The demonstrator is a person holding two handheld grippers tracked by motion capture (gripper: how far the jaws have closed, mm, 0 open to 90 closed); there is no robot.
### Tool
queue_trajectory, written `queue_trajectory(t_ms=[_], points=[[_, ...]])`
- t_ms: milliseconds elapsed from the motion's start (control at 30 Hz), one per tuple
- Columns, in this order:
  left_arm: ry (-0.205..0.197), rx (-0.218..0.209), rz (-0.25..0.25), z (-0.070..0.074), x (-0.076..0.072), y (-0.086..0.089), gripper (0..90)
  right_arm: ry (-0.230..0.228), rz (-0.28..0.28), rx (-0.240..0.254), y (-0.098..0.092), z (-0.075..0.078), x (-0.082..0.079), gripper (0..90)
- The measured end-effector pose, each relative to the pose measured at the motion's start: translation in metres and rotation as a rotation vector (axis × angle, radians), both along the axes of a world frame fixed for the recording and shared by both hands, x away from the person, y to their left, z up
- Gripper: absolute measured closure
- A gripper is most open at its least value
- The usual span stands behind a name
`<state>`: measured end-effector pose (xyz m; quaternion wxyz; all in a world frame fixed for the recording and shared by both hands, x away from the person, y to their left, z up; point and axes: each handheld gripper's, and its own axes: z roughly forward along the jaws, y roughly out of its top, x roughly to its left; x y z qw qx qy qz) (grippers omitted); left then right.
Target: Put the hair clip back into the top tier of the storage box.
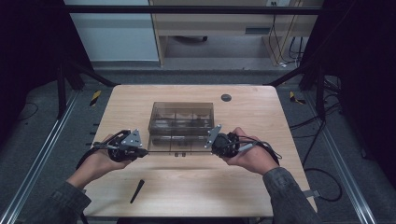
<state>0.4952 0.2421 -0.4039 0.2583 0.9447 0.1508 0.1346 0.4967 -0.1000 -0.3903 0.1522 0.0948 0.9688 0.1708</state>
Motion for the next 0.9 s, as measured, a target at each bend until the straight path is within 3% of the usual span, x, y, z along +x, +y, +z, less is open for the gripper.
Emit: queue_trajectory(t_ms=[433, 533, 633, 733, 900], points=[[0.002, -0.037, 0.008, -0.003, 0.000, 0.005, 84.3, 0.007, 0.005, 0.017, -0.001, -0.002, -0.002, 86.9], [-0.017, -0.027, 0.030, -0.004, -0.004, 0.011, 66.7, -0.004, 0.013, 0.039, -0.003, -0.002, -0.001, 74.6], [-0.041, -0.022, 0.052, -0.006, -0.012, 0.020, 52.8, -0.024, -0.016, 0.072, -0.011, -0.001, -0.003, 59.8], [-0.049, -0.053, 0.088, -0.007, -0.020, 0.034, 41.8, -0.034, -0.079, 0.122, -0.023, -0.003, -0.007, 50.2], [-0.090, -0.069, 0.167, -0.006, -0.038, 0.050, 20.2, -0.109, -0.180, 0.206, -0.050, -0.012, -0.021, 33.5]])
